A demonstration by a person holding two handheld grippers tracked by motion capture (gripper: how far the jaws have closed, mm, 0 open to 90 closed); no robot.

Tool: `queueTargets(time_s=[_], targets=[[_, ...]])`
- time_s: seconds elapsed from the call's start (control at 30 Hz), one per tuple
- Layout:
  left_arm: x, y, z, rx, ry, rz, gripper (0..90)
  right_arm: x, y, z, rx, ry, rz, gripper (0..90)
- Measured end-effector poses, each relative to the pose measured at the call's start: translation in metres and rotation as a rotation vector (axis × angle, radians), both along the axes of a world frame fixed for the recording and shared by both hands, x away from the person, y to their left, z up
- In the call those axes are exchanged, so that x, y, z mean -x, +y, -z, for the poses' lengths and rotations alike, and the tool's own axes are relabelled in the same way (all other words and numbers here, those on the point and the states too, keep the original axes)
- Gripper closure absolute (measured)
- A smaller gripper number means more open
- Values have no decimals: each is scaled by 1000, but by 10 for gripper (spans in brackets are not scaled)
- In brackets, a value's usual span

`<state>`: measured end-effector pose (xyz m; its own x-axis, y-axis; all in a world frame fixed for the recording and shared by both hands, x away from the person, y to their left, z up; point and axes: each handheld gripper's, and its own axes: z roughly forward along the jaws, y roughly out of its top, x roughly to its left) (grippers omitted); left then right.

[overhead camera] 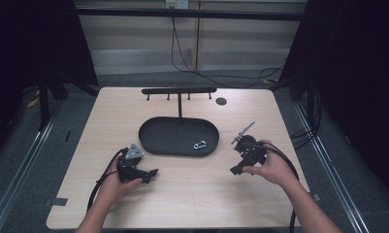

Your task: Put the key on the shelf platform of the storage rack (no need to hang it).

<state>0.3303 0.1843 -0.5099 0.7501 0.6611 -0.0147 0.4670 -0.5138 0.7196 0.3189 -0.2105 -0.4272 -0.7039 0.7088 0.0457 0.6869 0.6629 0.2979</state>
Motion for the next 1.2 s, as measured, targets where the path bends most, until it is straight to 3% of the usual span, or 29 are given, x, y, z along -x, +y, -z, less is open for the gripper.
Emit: queueTargets(time_s=[0.3,0.7,1.2], targets=[[0,0,0,0,0,0,117,9,-10,7,19,18,2,262],[0,0,0,3,2,-1,117,17,-31,13,-4,15,39,262],[0,0,0,3,2,-1,117,28,-48,22,1,22,57,262]])
